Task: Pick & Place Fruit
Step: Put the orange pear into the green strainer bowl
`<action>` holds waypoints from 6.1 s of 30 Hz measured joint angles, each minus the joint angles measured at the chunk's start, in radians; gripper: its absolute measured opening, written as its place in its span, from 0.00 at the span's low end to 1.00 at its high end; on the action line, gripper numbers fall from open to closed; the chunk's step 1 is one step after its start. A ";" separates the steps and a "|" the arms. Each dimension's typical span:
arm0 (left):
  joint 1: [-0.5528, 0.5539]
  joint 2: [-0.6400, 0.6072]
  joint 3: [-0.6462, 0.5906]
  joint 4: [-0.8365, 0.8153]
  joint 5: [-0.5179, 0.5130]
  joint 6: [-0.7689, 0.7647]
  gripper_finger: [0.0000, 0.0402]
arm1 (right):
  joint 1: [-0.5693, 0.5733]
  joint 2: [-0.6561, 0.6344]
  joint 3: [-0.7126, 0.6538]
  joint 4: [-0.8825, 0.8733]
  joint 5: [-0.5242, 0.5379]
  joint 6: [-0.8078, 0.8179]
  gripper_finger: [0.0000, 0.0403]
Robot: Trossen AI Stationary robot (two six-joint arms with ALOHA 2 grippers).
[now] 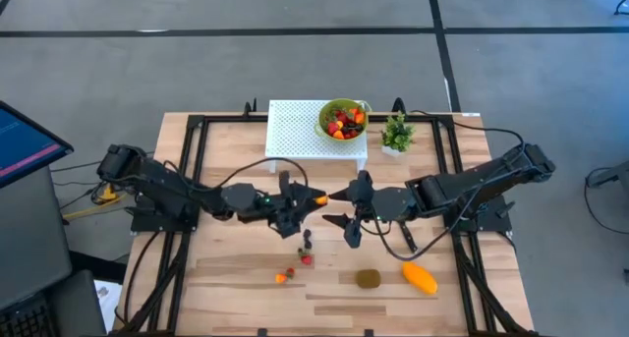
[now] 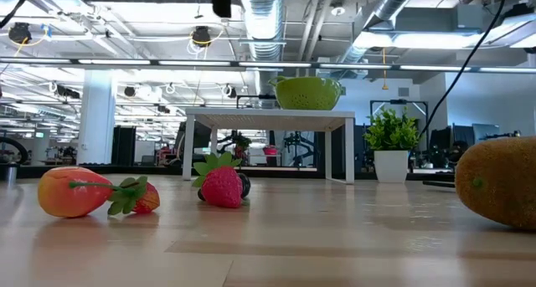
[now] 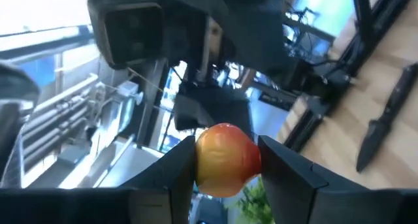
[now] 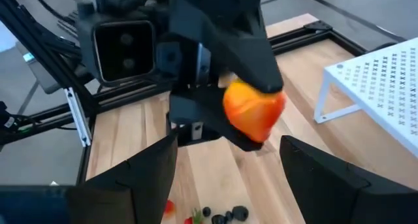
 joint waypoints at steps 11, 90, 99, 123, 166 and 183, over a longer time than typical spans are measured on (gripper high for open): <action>0.006 -0.003 0.004 -0.003 0.084 0.022 0.37 | -0.036 0.000 0.000 0.039 0.000 -0.043 0.66; 0.085 -0.003 0.004 0.097 0.175 0.122 0.70 | -0.442 -0.031 -0.001 -0.060 -0.058 -0.146 0.30; 0.085 -0.003 0.004 0.102 0.172 0.122 0.67 | -0.681 -0.031 -0.001 -0.111 -0.147 -0.160 0.31; 0.085 -0.003 0.004 0.102 0.176 0.088 0.61 | -0.771 -0.002 -0.025 -0.231 -0.240 -0.160 0.31; -0.011 -0.003 0.004 0.101 0.092 -0.339 0.59 | -0.402 -0.006 0.000 -0.212 -0.231 -0.128 0.37; -0.232 -0.004 0.005 -0.387 -0.072 -1.003 0.59 | 0.003 -0.005 -0.003 -0.284 0.090 0.074 0.25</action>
